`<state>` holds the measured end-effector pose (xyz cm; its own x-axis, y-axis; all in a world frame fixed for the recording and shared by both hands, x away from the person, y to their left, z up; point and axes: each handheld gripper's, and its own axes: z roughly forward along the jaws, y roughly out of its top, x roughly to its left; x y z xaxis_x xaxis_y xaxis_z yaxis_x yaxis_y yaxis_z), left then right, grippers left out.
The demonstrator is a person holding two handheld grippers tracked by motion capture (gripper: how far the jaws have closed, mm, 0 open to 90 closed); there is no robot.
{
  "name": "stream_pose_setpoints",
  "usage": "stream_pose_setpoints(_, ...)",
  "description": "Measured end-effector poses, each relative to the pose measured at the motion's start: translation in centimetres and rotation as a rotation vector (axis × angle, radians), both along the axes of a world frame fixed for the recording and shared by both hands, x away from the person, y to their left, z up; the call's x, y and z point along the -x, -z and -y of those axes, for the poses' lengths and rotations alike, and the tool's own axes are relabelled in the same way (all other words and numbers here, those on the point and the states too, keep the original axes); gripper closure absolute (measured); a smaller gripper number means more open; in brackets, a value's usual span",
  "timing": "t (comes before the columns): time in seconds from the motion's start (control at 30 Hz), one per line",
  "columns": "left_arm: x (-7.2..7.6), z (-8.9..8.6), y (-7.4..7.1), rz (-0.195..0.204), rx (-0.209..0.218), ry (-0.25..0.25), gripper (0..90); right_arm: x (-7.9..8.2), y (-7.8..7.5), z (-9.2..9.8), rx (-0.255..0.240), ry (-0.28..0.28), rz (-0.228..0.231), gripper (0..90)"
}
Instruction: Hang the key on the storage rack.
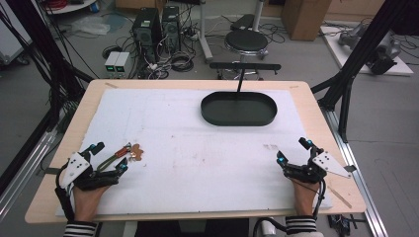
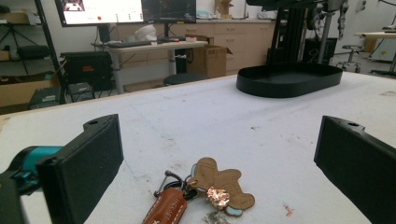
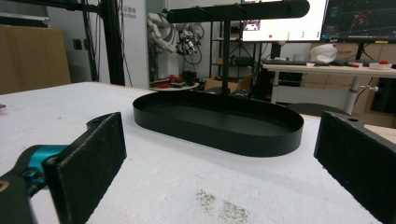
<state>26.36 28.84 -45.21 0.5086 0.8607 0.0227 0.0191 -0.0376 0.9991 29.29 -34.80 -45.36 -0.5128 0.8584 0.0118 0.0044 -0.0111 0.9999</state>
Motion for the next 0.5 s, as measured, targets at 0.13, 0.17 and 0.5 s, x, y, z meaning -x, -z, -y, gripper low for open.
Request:
stream_pose_setpoints(0.13,0.02,0.01,0.00,0.000,0.001,-0.005,1.7,-0.02,0.00,-0.03,0.006,0.001,0.008,1.2)
stream_pose_setpoints(0.17,0.01,0.01,0.00,-0.001,0.003,-0.007,1.7,-0.01,-0.01,-0.04,0.009,0.003,0.008,1.2)
stream_pose_setpoints(0.5,-0.05,-0.24,0.00,-0.009,0.029,-0.010,1.7,0.03,0.01,-0.07,0.016,0.003,0.022,1.2)
